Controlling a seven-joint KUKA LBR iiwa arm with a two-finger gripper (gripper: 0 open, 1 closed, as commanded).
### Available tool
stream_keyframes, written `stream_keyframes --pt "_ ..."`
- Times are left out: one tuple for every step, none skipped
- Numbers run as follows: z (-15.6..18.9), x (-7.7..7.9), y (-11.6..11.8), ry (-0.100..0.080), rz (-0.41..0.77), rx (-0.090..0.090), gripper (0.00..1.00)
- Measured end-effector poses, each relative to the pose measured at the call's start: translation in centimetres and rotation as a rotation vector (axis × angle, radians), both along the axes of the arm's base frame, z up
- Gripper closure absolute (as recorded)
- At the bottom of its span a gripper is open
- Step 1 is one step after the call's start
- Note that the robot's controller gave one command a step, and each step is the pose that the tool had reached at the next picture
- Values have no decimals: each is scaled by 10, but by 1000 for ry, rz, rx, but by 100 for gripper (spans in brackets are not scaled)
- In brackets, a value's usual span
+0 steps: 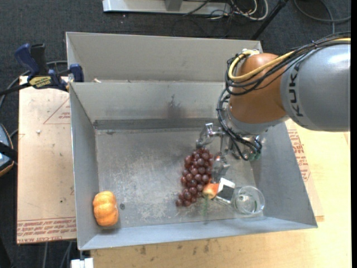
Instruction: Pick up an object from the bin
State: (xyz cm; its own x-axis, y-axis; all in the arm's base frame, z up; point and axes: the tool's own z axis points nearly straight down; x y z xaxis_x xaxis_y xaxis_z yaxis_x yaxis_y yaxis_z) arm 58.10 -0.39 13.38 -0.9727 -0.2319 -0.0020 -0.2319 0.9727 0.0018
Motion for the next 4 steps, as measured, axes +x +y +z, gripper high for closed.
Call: stream_keyframes --pt "-34 9 -4 -6 183 0 0" --pt "-55 9 -13 -26 -57 1 100" --pt "-55 9 -13 -26 -56 0 100" --pt "-53 9 -13 -23 -55 0 100"
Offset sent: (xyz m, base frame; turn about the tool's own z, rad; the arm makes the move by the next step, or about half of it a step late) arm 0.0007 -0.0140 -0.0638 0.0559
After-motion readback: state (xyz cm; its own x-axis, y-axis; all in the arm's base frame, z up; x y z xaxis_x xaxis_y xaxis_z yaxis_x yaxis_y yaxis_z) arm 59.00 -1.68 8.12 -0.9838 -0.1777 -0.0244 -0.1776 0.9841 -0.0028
